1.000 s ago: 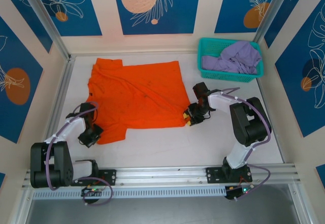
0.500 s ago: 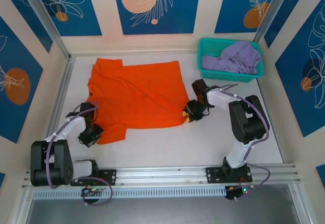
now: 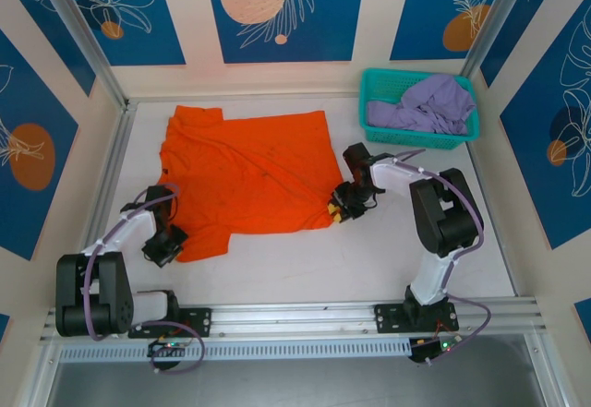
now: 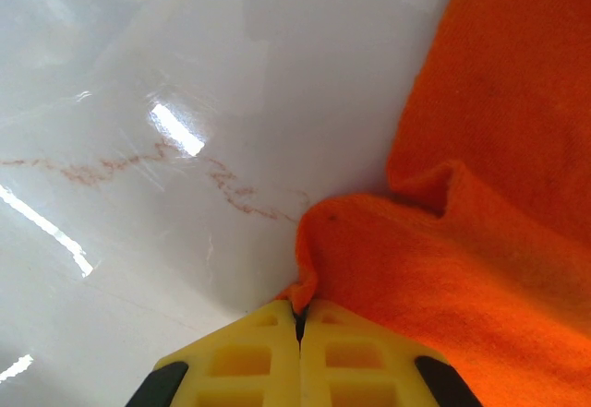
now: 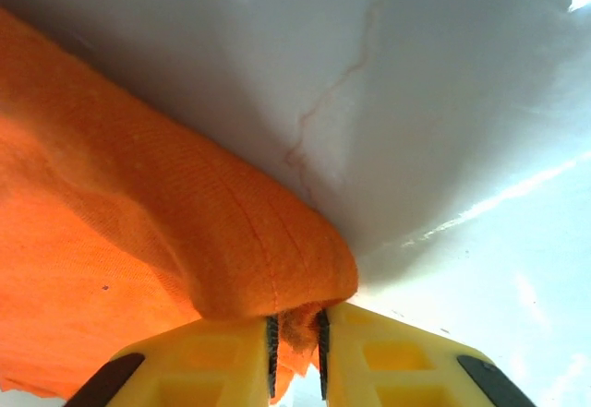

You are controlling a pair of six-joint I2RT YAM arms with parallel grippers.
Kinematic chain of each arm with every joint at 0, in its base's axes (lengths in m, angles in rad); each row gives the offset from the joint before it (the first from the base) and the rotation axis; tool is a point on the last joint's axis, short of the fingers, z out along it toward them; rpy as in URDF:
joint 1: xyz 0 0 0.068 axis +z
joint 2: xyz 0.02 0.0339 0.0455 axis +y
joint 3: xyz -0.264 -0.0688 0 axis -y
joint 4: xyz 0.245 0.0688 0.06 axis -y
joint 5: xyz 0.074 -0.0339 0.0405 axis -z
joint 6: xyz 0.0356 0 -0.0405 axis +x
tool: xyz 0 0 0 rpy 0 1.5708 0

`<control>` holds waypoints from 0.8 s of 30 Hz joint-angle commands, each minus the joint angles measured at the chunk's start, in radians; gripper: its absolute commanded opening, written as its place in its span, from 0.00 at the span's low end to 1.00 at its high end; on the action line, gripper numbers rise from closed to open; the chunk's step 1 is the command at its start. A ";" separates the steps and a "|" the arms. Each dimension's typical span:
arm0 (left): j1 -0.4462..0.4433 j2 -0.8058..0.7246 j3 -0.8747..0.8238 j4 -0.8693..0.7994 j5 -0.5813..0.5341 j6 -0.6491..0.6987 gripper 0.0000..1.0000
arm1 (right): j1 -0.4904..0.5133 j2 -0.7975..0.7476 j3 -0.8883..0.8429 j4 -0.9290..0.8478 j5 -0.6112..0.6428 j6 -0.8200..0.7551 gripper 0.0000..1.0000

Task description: Fold and stack the t-shirts

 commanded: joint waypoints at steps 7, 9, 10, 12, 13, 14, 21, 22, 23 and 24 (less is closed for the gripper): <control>0.012 0.030 -0.018 0.026 0.008 0.016 0.03 | -0.009 -0.010 0.019 -0.056 -0.017 -0.042 0.11; 0.012 0.029 -0.015 0.020 0.003 0.020 0.03 | -0.016 -0.029 0.010 -0.061 -0.020 -0.057 0.10; 0.011 0.029 -0.012 0.015 -0.003 0.022 0.03 | -0.022 -0.039 0.003 -0.068 -0.020 -0.068 0.08; 0.012 0.028 -0.007 0.008 -0.013 0.026 0.03 | -0.036 -0.065 -0.014 -0.075 -0.026 -0.110 0.06; 0.012 0.027 -0.006 0.005 -0.017 0.027 0.03 | -0.043 -0.075 -0.021 -0.079 -0.032 -0.134 0.06; 0.012 0.027 -0.004 0.000 -0.021 0.028 0.03 | -0.052 -0.084 -0.030 -0.081 -0.041 -0.168 0.06; 0.012 0.041 0.013 -0.013 -0.046 0.045 0.02 | -0.136 -0.114 -0.118 -0.127 -0.142 -0.393 0.07; 0.012 0.044 0.017 -0.016 -0.051 0.050 0.02 | -0.144 -0.122 -0.134 -0.123 -0.149 -0.417 0.07; 0.012 0.048 0.022 -0.020 -0.058 0.055 0.01 | -0.157 -0.125 -0.147 -0.132 -0.153 -0.442 0.07; 0.012 0.049 0.026 -0.022 -0.066 0.059 0.01 | -0.171 -0.128 -0.160 -0.141 -0.148 -0.467 0.08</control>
